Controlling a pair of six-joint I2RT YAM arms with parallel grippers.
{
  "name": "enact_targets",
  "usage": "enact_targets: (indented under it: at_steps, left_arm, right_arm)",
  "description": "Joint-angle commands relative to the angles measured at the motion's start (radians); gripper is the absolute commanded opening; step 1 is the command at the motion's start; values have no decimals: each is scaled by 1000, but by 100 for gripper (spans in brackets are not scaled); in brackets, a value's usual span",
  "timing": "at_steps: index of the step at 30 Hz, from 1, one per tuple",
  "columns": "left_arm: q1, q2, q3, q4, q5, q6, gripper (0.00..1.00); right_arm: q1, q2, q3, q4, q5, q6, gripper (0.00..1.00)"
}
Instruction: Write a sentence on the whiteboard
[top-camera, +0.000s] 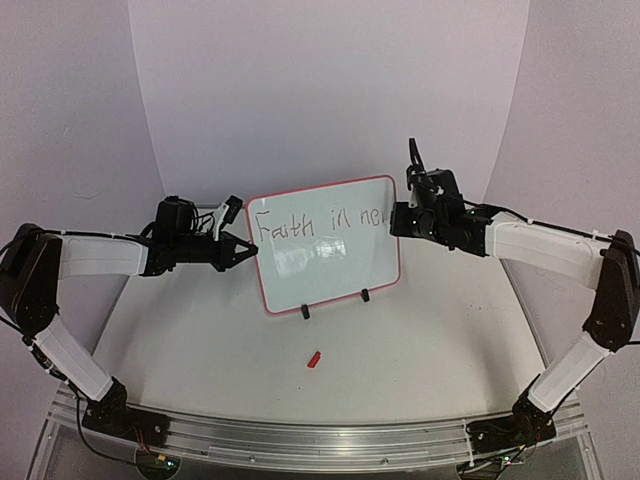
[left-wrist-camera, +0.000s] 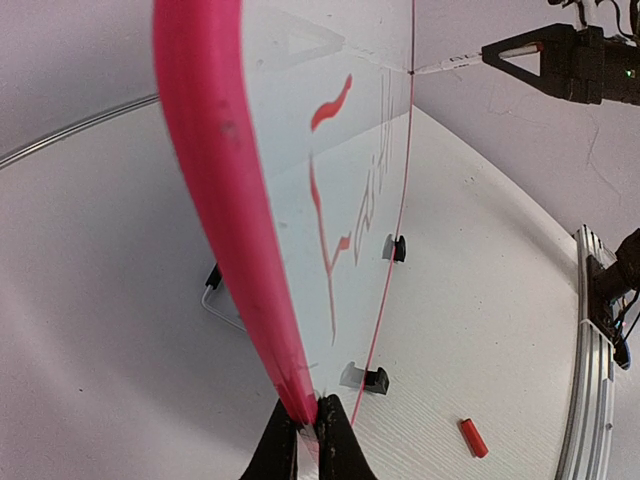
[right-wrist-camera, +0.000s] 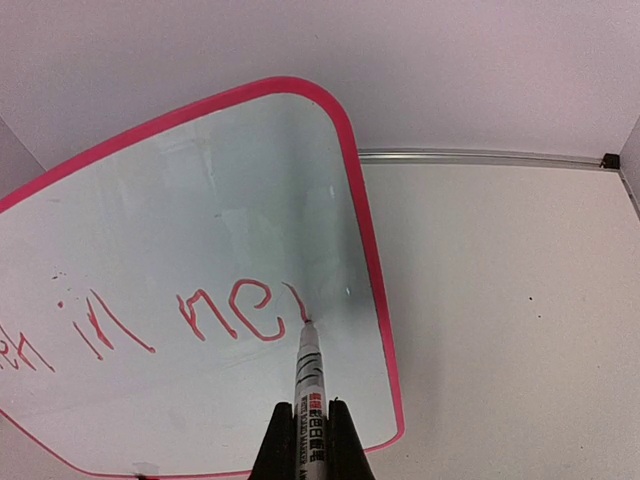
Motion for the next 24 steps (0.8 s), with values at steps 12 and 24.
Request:
enact_targets:
  at_steps: [12, 24]
  left_arm:
    - [1, 7, 7, -33, -70, 72, 0]
    - [1, 7, 7, -33, -71, 72, 0]
  right_arm:
    - [-6, 12, 93, 1, 47, -40, 0]
    - [-7, 24, 56, -1, 51, -24, 0]
